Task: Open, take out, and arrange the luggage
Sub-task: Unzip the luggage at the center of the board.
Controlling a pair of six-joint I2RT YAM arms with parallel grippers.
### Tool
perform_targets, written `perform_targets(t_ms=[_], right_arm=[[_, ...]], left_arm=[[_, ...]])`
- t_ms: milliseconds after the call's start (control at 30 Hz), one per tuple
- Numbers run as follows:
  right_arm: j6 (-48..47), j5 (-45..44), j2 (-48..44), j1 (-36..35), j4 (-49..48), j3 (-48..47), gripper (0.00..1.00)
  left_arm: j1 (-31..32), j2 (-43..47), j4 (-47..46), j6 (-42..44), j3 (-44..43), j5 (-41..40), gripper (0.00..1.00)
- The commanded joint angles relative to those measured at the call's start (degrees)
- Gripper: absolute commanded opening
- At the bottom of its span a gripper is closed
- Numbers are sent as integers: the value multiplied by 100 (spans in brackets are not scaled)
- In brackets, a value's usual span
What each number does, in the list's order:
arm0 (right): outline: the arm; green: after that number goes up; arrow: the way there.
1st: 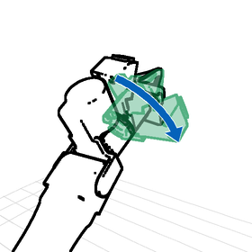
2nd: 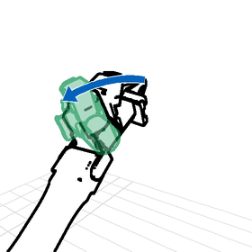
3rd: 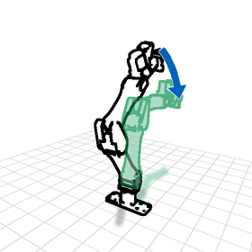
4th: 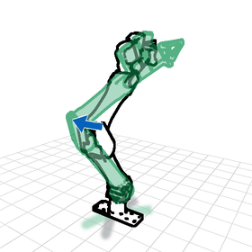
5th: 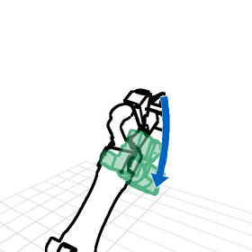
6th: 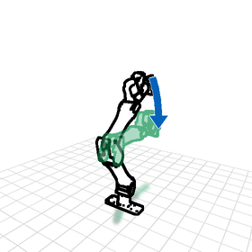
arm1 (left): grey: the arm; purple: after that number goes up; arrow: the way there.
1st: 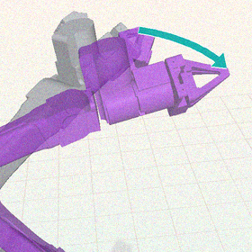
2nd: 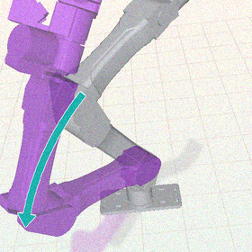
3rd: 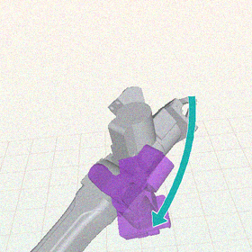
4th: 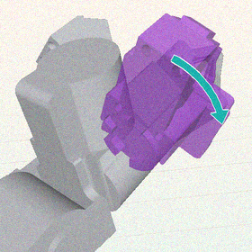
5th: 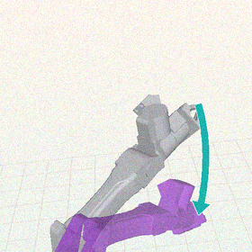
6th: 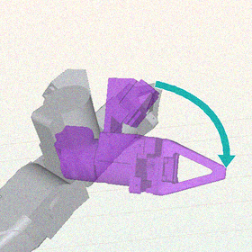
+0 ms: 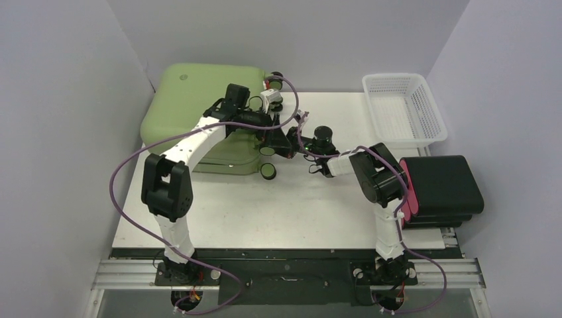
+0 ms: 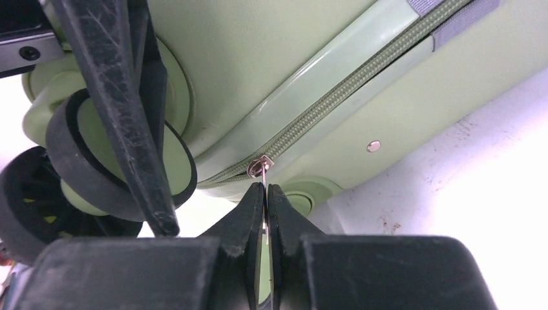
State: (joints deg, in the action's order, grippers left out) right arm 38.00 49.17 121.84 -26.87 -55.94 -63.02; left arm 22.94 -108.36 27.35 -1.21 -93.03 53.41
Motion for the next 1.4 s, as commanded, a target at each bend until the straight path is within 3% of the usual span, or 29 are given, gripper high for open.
perform_targets(t_ms=[0,167,400,633,733,800,867,967,1167,1367], right_arm=[[48,-215,35,395,-361,-208,0],[102,-67,147,361,-346,-465,0],[-441,-610,99,310,903,-963,0],[-1122,-304,-215,163,1578,-785,0],[-1954,-423,-553,-40,1886,-467,20],[-2088,-493,-566,-216,1987,-394,27],[-1915,-468,-473,-388,1785,-364,35],[-1672,-429,-342,-605,904,-271,59],[-654,-418,122,-921,-486,-509,63],[-874,-663,288,-1157,-341,-703,63]], left_arm=[[-670,545,473,-565,276,810,89],[-736,545,894,-284,488,1018,89],[-776,493,2170,827,446,1058,88],[-1001,695,1973,672,723,1146,88],[-1088,760,1964,644,690,1211,89],[-1126,796,1952,622,668,1256,89],[-1154,835,1943,608,664,1300,89],[-1204,882,1926,575,671,1324,89],[-1363,966,1996,596,638,1390,90],[-1563,1035,2068,609,552,1485,90]])
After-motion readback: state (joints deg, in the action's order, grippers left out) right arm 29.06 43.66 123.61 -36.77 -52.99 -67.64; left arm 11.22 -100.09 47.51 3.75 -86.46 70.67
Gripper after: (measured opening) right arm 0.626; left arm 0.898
